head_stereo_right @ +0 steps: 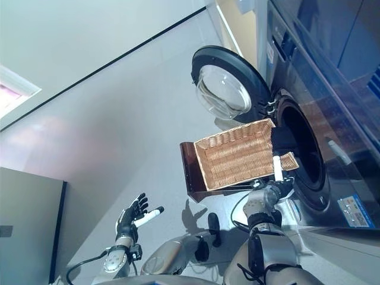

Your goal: Pick up the clothes and place them into the washing machine

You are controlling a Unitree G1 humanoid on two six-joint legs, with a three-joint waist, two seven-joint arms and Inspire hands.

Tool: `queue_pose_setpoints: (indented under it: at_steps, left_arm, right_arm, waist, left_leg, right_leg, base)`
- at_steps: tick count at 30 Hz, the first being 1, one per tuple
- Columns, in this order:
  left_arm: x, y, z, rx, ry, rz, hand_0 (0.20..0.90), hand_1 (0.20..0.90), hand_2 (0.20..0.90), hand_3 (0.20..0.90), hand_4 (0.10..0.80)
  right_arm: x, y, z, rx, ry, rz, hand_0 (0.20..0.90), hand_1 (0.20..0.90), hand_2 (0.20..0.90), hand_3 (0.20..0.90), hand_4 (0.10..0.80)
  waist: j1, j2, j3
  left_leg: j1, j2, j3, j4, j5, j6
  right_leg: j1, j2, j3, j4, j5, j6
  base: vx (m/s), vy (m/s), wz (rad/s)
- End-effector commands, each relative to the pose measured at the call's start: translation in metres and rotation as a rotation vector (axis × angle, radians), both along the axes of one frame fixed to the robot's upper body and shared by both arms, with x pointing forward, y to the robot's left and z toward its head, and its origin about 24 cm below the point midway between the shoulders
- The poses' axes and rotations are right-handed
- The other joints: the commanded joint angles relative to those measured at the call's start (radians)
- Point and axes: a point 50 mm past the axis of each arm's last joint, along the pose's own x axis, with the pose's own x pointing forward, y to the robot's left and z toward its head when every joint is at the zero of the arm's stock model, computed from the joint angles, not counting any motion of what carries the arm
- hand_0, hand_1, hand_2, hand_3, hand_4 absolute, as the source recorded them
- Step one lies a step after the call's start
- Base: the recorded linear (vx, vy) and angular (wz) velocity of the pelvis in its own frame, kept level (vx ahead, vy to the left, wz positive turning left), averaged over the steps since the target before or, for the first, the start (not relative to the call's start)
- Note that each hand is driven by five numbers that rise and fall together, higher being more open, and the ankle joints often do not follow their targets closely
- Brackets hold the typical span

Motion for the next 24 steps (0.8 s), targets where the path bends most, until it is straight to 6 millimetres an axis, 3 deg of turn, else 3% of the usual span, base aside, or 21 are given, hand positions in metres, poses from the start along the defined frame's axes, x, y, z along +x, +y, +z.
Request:
queue_pose_setpoints:
  at_steps: [1,7,10,13,15,16,17,19,21,22,23,24]
  left_arm:
    - [0.015,0.026,0.014,0.066,-0.095,0.068,0.9,0.9,0.9,0.9,0.8]
    - [0.004,0.033,0.002,0.137,-0.013,0.043,0.9,0.9,0.9,0.9,0.8]
    - [0.001,0.036,0.002,0.14,-0.011,0.052,0.9,0.9,0.9,0.9,0.8]
    - [0.002,0.035,0.004,0.147,-0.023,0.033,0.9,0.9,0.9,0.9,0.8]
    - [0.008,0.037,0.011,0.169,-0.056,0.011,0.9,0.9,0.9,0.9,0.8]
    - [0.015,0.037,0.017,0.187,-0.092,-0.004,0.9,0.9,0.9,0.9,0.8]
    - [0.016,0.037,0.018,0.187,-0.097,-0.006,0.9,0.9,0.9,0.9,0.8]
    - [0.019,0.036,0.019,0.181,-0.11,-0.002,0.9,0.9,0.9,0.9,0.8]
    - [0.021,0.036,0.02,0.172,-0.121,0.021,0.9,0.9,0.9,0.9,0.8]
    - [0.02,0.036,0.02,0.172,-0.12,0.021,0.9,0.9,0.9,0.9,0.8]
    - [0.019,0.036,0.019,0.172,-0.115,0.021,0.9,0.9,0.9,0.9,0.8]
    - [0.019,0.037,0.019,0.172,-0.114,0.021,0.9,0.9,0.9,0.9,0.8]
  right_arm:
    - [0.01,0.006,0.011,-0.036,-0.087,0.048,0.9,0.9,0.9,0.9,0.8]
    - [-0.017,0.01,-0.02,0.013,0.025,0.059,0.9,0.9,0.9,0.9,0.8]
    - [-0.024,0.007,-0.026,0.02,0.051,0.051,0.9,0.9,0.9,0.9,0.8]
    - [-0.024,0.007,-0.026,0.021,0.052,0.047,0.9,0.9,0.9,0.9,0.8]
    - [-0.018,0.011,-0.021,0.014,0.037,0.06,0.9,0.9,0.9,0.9,0.8]
    - [-0.009,0.013,-0.013,0.009,0.014,0.056,0.9,0.9,0.9,0.9,0.8]
    - [-0.004,0.012,-0.009,0.003,0.005,0.054,0.9,0.9,0.9,0.9,0.8]
    - [0.0,0.01,-0.005,-0.007,-0.001,0.049,0.9,0.9,0.9,0.9,0.8]
    - [-0.001,0.011,-0.007,-0.017,0.03,0.067,0.9,0.9,0.9,0.9,0.8]
    - [-0.002,0.012,-0.007,-0.016,0.031,0.067,0.9,0.9,0.9,0.9,0.8]
    - [-0.007,0.013,-0.012,-0.017,0.042,0.074,0.9,0.9,0.9,0.9,0.8]
    - [-0.007,0.014,-0.012,-0.017,0.042,0.074,0.9,0.9,0.9,0.9,0.8]
  waist:
    - [0.037,-0.027,-0.049]
    - [0.042,-0.093,-0.109]
    - [0.045,-0.11,-0.123]
    - [0.042,-0.108,-0.113]
    - [0.026,-0.097,-0.065]
    - [0.006,-0.093,-0.031]
    - [0.0,-0.095,-0.022]
    - [-0.006,-0.101,-0.016]
    - [-0.013,-0.127,-0.03]
    - [-0.014,-0.126,-0.031]
    - [-0.027,-0.143,-0.05]
    - [-0.028,-0.144,-0.05]
  left_leg:
    - [-0.101,0.041,-0.027,0.107,-0.062,-0.088]
    - [-0.02,0.039,-0.032,0.071,-0.081,-0.089]
    - [0.007,0.033,-0.034,0.074,-0.099,-0.079]
    - [0.029,0.026,-0.043,0.084,-0.128,-0.053]
    - [0.049,0.027,-0.045,0.107,-0.146,-0.03]
    - [0.056,0.025,-0.055,0.119,-0.155,-0.034]
    - [0.066,0.018,-0.059,0.122,-0.167,-0.037]
    - [0.081,0.009,-0.062,0.12,-0.184,-0.044]
    - [0.12,0.017,-0.054,0.131,-0.227,-0.064]
    - [0.121,0.019,-0.056,0.132,-0.228,-0.064]
    - [0.13,0.026,-0.076,0.144,-0.241,-0.074]
    - [0.129,0.025,-0.076,0.143,-0.24,-0.074]
  right_leg:
    - [0.07,0.027,-0.03,0.013,-0.075,-0.053]
    - [0.165,0.026,-0.051,-0.081,-0.059,-0.039]
    - [0.19,0.024,-0.054,-0.085,-0.062,-0.037]
    - [0.168,0.018,-0.05,0.04,-0.082,-0.035]
    - [0.092,0.025,-0.016,0.231,-0.065,-0.029]
    - [0.029,0.064,0.022,0.239,-0.064,-0.036]
    - [-0.006,0.073,0.039,0.194,-0.061,-0.043]
    - [-0.043,0.067,0.049,0.114,-0.034,-0.045]
    - [-0.047,0.042,0.0,-0.093,0.016,-0.037]
    - [-0.042,0.043,-0.003,-0.1,0.019,-0.037]
    - [-0.009,0.061,0.035,-0.124,0.012,-0.041]
    - [-0.009,0.06,0.035,-0.126,0.013,-0.041]
  base:
    - [0.111,-0.011,0.2]
    - [0.149,-0.011,0.0]
    - [0.138,0.015,-0.08]
    - [0.061,0.051,-0.05]
    - [-0.054,0.031,0.12]
    - [-0.032,-0.034,0.02]
    - [0.021,-0.049,-0.11]
    - [0.128,-0.087,-0.11]
    - [0.308,-0.201,-0.14]
    - [0.305,-0.247,-0.18]
    - [0.117,-0.116,-0.02]
    - [0.443,-0.361,0.62]
